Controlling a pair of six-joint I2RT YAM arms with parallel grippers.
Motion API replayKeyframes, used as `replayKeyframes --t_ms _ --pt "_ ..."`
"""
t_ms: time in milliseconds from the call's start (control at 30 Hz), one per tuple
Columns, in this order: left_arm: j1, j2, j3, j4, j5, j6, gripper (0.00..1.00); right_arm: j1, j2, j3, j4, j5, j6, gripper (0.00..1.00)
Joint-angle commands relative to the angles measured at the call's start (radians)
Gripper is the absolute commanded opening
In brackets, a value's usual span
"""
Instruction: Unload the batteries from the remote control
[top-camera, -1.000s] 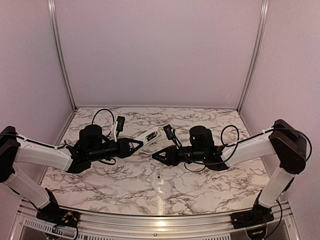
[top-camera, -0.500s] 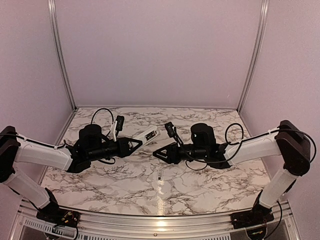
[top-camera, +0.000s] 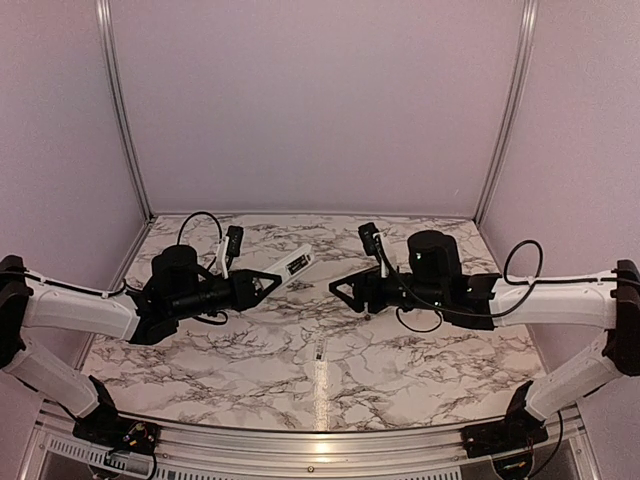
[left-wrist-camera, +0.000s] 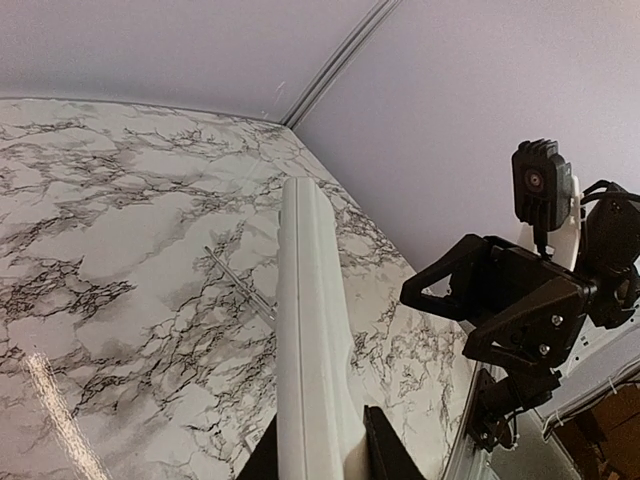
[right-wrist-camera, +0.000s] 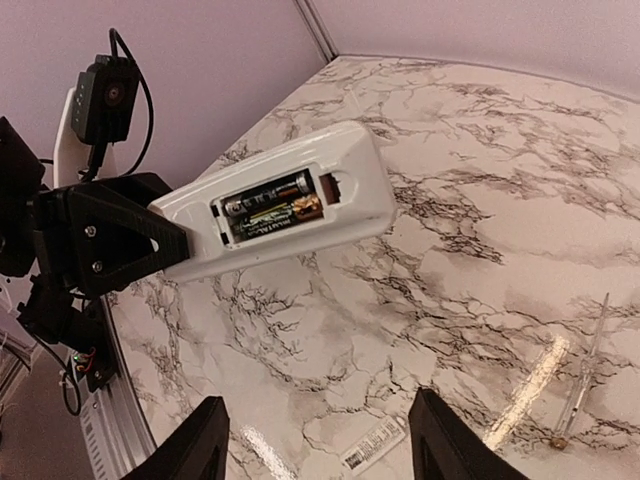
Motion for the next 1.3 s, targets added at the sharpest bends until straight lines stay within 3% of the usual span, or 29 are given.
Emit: replayKeyframes --t_ms 0,400,833,1033,1267 --pt "0.004 -0.037 -0.010 0.000 -0.016 0.014 0.00 0.012 -0.063 0.009 -0.148 0.141 -0.027 0.64" --pt "0.004 -0.034 -0.006 -0.021 -0.025 0.012 0.00 0.081 -0.062 0.053 -0.348 0.390 -0.039 0.98" --pt "0.004 0.022 0.065 -0.131 0.005 0.007 0.00 0.084 0.025 0.044 -0.412 0.526 0.007 0.98" --pt "0.003 0.129 0.143 -0.181 0.120 0.001 0.00 0.077 0.056 0.038 -0.422 0.568 0.029 0.98" --pt "0.004 0.269 0.232 -0.242 0.158 0.023 0.00 0.040 0.143 0.050 -0.400 0.556 0.022 0.97"
